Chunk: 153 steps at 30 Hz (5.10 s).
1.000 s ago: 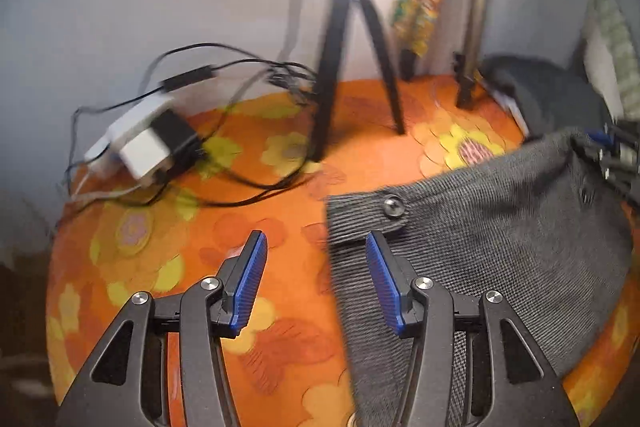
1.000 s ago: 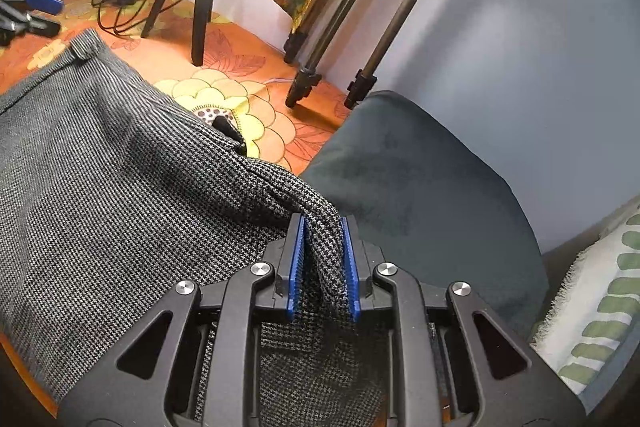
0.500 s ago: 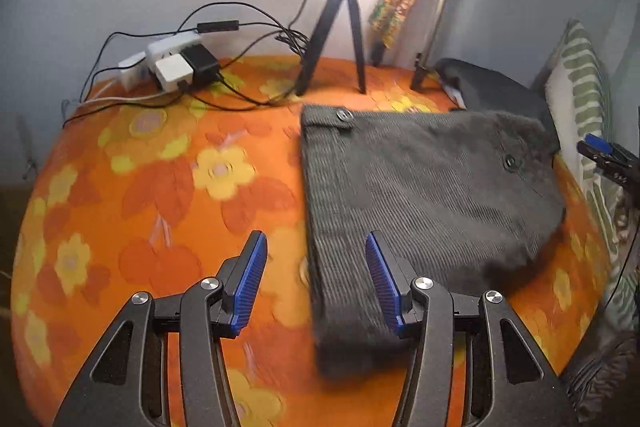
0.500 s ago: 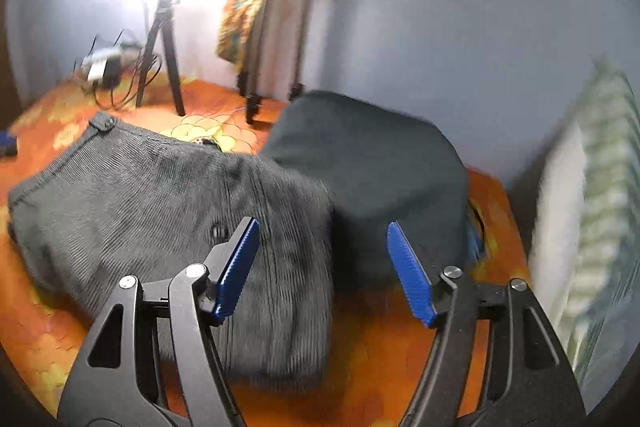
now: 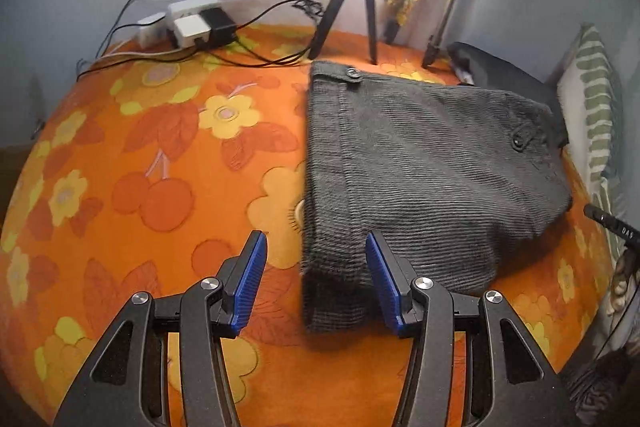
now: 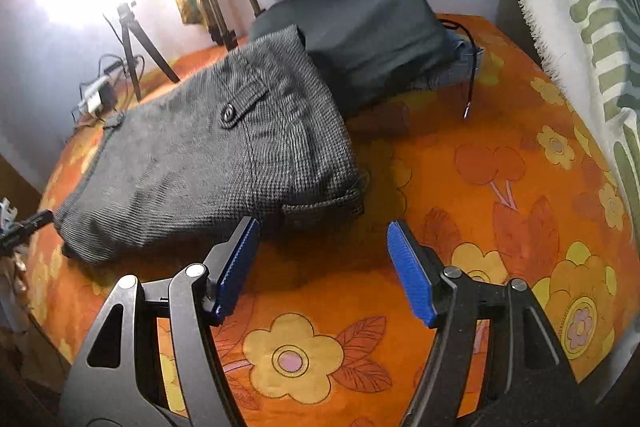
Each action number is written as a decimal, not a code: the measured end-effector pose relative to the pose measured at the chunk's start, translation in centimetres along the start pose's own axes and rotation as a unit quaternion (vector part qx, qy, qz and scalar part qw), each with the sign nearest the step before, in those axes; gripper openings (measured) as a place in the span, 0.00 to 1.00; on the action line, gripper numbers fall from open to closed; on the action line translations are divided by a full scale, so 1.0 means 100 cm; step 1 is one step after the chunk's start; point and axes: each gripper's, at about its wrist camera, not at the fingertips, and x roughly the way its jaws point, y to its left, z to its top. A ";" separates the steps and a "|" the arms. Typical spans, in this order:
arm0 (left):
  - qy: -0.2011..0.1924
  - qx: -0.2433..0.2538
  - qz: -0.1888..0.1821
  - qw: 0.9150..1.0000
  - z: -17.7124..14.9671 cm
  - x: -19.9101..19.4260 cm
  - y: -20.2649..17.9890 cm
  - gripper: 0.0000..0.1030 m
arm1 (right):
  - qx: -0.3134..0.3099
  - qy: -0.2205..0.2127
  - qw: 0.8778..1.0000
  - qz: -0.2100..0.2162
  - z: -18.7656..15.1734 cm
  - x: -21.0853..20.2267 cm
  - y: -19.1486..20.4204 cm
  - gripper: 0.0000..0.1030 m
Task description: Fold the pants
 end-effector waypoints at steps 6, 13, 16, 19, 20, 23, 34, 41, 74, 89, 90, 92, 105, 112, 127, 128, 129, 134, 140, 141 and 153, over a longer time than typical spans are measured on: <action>0.011 -0.039 -0.026 0.999 -0.001 0.010 0.008 0.50 | 0.077 0.045 0.995 0.037 0.000 0.029 -0.016 0.67; 0.028 -0.055 -0.041 0.997 -0.002 0.025 0.007 0.46 | 0.117 0.046 0.990 0.062 0.004 0.041 -0.018 0.70; 0.028 -0.039 -0.040 0.998 -0.003 0.025 0.001 0.28 | 0.130 0.058 0.987 0.080 0.003 0.051 -0.016 0.70; 0.017 -0.022 -0.029 0.999 -0.004 0.020 -0.005 0.17 | 0.139 0.065 0.984 0.096 0.004 0.060 -0.012 0.70; 0.013 -0.019 -0.029 0.999 -0.004 0.018 -0.007 0.14 | 0.142 0.066 0.982 0.106 0.005 0.063 -0.012 0.70; 0.000 -0.015 -0.027 1.000 -0.002 0.010 -0.010 0.11 | 0.149 0.070 0.979 0.121 0.009 0.068 -0.009 0.70; -0.015 -0.021 -0.050 0.998 -0.012 -0.015 -0.014 0.07 | 0.135 0.040 0.982 0.124 0.022 0.060 -0.001 0.31; 0.015 0.008 0.002 1.000 -0.032 0.008 -0.018 0.12 | 0.134 0.057 0.982 0.116 0.022 0.073 -0.006 0.44; 0.027 0.204 -0.009 0.978 -0.005 0.074 -0.186 0.26 | 0.227 0.060 0.961 0.145 0.008 0.080 -0.042 0.65; 0.031 0.161 -0.067 0.984 0.018 0.111 -0.228 0.26 | 0.198 0.011 0.970 0.142 0.024 0.062 -0.015 0.26; 0.034 0.154 -0.070 0.985 0.019 0.110 -0.227 0.26 | 0.191 0.008 0.971 0.141 0.025 0.060 -0.013 0.26; 0.034 0.138 -0.072 0.987 0.020 0.106 -0.223 0.26 | 0.178 0.004 0.974 0.138 0.026 0.056 -0.011 0.26; -0.016 0.075 -0.089 0.993 0.034 0.029 -0.169 0.26 | 0.113 -0.046 0.985 0.124 0.046 0.022 0.026 0.24; -0.070 0.008 -0.031 0.997 0.048 -0.028 -0.080 0.26 | 0.052 -0.090 0.987 0.122 0.061 -0.002 0.077 0.24; -0.077 -0.115 0.012 0.990 0.022 -0.054 0.041 0.26 | -0.172 -0.066 0.963 0.198 0.023 0.012 0.285 0.22; -0.078 -0.117 0.013 0.990 0.021 -0.056 0.044 0.26 | -0.187 -0.056 0.961 0.198 0.016 0.019 0.299 0.22; -0.079 -0.120 0.013 0.989 0.020 -0.058 0.047 0.26 | -0.201 -0.044 0.959 0.196 0.008 0.027 0.311 0.21; -0.079 -0.119 0.017 0.990 0.022 -0.053 0.053 0.26 | -0.236 -0.008 0.954 0.186 -0.017 0.058 0.336 0.22; -0.079 -0.115 0.014 0.990 0.024 -0.050 0.052 0.26 | -0.206 0.002 0.942 0.266 -0.009 0.044 0.314 0.46; -0.079 -0.115 0.010 0.990 0.025 -0.050 0.051 0.26 | -0.200 0.002 0.939 0.278 -0.008 0.039 0.309 0.48; -0.039 -0.066 -0.062 0.995 0.021 -0.020 -0.002 0.35 | -0.071 -0.037 0.971 0.225 0.027 0.004 0.186 0.50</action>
